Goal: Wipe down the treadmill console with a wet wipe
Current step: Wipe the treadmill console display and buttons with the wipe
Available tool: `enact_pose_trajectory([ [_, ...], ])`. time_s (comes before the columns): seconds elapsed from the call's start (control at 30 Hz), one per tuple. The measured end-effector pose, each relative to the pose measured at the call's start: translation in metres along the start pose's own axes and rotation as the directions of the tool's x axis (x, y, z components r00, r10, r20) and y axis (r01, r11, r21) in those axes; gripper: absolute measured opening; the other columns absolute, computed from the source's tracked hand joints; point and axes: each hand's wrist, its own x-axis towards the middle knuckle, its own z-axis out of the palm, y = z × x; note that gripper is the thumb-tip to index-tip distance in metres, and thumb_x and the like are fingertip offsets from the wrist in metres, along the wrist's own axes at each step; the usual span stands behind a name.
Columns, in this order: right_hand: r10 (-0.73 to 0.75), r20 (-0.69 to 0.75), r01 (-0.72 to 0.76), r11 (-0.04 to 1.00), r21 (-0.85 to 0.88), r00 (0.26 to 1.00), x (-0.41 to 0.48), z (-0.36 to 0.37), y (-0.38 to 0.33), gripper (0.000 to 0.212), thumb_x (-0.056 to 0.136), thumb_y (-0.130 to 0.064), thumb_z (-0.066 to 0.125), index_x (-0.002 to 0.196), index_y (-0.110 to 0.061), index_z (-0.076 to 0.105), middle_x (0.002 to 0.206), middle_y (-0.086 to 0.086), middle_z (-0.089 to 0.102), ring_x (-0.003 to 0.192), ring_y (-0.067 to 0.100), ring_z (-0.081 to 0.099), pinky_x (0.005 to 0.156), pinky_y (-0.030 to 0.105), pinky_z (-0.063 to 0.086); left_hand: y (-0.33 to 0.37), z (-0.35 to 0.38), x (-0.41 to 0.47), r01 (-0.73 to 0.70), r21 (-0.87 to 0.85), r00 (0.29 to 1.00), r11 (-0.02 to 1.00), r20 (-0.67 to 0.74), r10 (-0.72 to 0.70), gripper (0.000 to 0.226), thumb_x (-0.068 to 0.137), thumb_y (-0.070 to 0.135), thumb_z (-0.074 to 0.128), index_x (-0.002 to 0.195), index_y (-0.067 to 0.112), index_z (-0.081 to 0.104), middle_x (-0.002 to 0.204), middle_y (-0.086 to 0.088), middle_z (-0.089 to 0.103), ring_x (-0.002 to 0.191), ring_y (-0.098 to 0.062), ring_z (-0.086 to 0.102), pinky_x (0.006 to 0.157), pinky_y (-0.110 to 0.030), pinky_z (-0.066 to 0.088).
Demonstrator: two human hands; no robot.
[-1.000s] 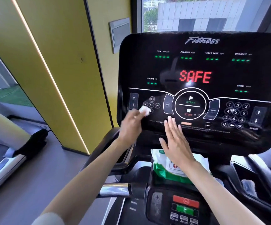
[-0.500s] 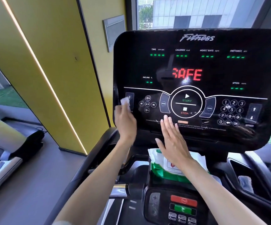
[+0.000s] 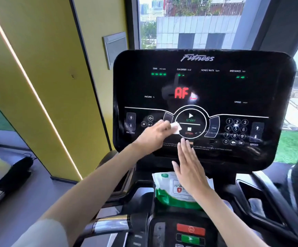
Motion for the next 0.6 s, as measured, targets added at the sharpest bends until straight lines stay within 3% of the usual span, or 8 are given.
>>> enact_pose_trajectory([
  [0.07,-0.014,0.008,0.014,1.000,-0.015,1.000,0.000,0.000,0.001,0.065,0.094,-0.028,0.044,0.145,0.002,0.019,0.155,0.016,0.010,0.144,0.025,0.009,0.116,0.039,0.016,-0.021,-0.008,0.008,0.140,-0.042,0.982,0.989,-0.119,-0.144,0.056,0.072,-0.014,0.051,0.118,0.016,0.057,0.095,-0.002,0.044,0.086,-0.023,0.046,0.047,-0.036,0.050],
  [0.17,-0.015,0.024,0.015,1.000,-0.023,1.000,0.000,0.000,-0.001,0.067,0.094,-0.028,0.045,0.145,0.003,0.016,0.155,0.016,0.008,0.144,0.026,0.007,0.116,0.039,0.013,-0.022,-0.017,0.019,0.546,-0.310,0.693,0.778,-0.355,-0.627,0.039,0.081,-0.011,0.052,0.113,0.008,0.065,0.088,-0.008,0.052,0.077,-0.026,0.050,0.061,-0.043,0.050],
  [0.2,-0.012,0.027,0.012,1.000,-0.020,1.000,0.000,0.001,-0.001,0.067,0.093,-0.028,0.046,0.145,0.003,0.016,0.155,0.016,0.008,0.144,0.026,0.006,0.116,0.039,0.010,-0.013,-0.015,0.021,0.509,-0.292,0.731,0.809,-0.348,-0.586,0.043,0.079,-0.013,0.052,0.112,0.011,0.066,0.088,-0.005,0.052,0.077,-0.025,0.049,0.061,-0.042,0.049],
  [0.27,-0.010,0.033,0.011,1.000,-0.016,0.999,0.000,0.001,-0.001,0.068,0.093,-0.027,0.048,0.145,0.003,0.017,0.155,0.016,0.007,0.144,0.026,0.007,0.115,0.038,0.006,0.005,-0.002,0.015,0.190,-0.147,0.959,0.971,-0.185,-0.215,0.054,0.071,-0.016,0.052,0.111,0.018,0.065,0.092,0.002,0.051,0.080,-0.022,0.046,0.054,-0.038,0.050],
  [0.33,-0.015,0.026,0.016,1.000,-0.027,1.000,0.000,0.001,0.001,0.068,0.092,-0.027,0.050,0.145,0.003,0.018,0.155,0.016,0.008,0.144,0.026,0.009,0.115,0.037,0.006,-0.001,0.001,0.009,-0.041,-0.075,0.998,0.996,-0.051,0.037,0.056,0.068,-0.016,0.052,0.111,0.017,0.064,0.091,0.000,0.052,0.081,-0.021,0.046,0.048,-0.036,0.050],
  [0.4,-0.016,0.015,0.016,0.999,-0.038,1.000,-0.001,0.001,0.001,0.068,0.092,-0.027,0.051,0.145,0.003,0.020,0.155,0.016,0.010,0.143,0.026,0.011,0.117,0.038,0.013,-0.020,-0.007,0.017,0.119,-0.128,0.979,0.985,-0.150,-0.138,0.049,0.073,-0.013,0.050,0.110,0.015,0.065,0.090,-0.006,0.054,0.081,-0.024,0.050,0.053,-0.039,0.051],
  [0.5,-0.008,-0.001,0.008,0.999,-0.035,1.000,0.000,0.001,-0.002,0.068,0.091,-0.026,0.052,0.144,0.003,0.021,0.154,0.017,0.013,0.143,0.027,0.013,0.115,0.040,0.018,-0.021,-0.015,0.026,0.415,-0.235,0.811,0.879,-0.342,-0.475,0.043,0.078,-0.012,0.048,0.111,0.010,0.065,0.089,-0.008,0.054,0.079,-0.026,0.050,0.056,-0.040,0.050],
  [0.6,-0.006,0.001,0.006,0.999,-0.044,1.000,0.000,0.000,-0.003,0.068,0.091,-0.027,0.051,0.144,0.004,0.022,0.154,0.018,0.015,0.142,0.027,0.014,0.114,0.040,0.017,0.004,0.001,0.012,-0.010,-0.071,0.999,0.997,-0.035,0.007,0.053,0.073,-0.011,0.042,0.116,0.015,0.059,0.092,0.000,0.050,0.083,-0.019,0.043,0.047,-0.035,0.050],
])
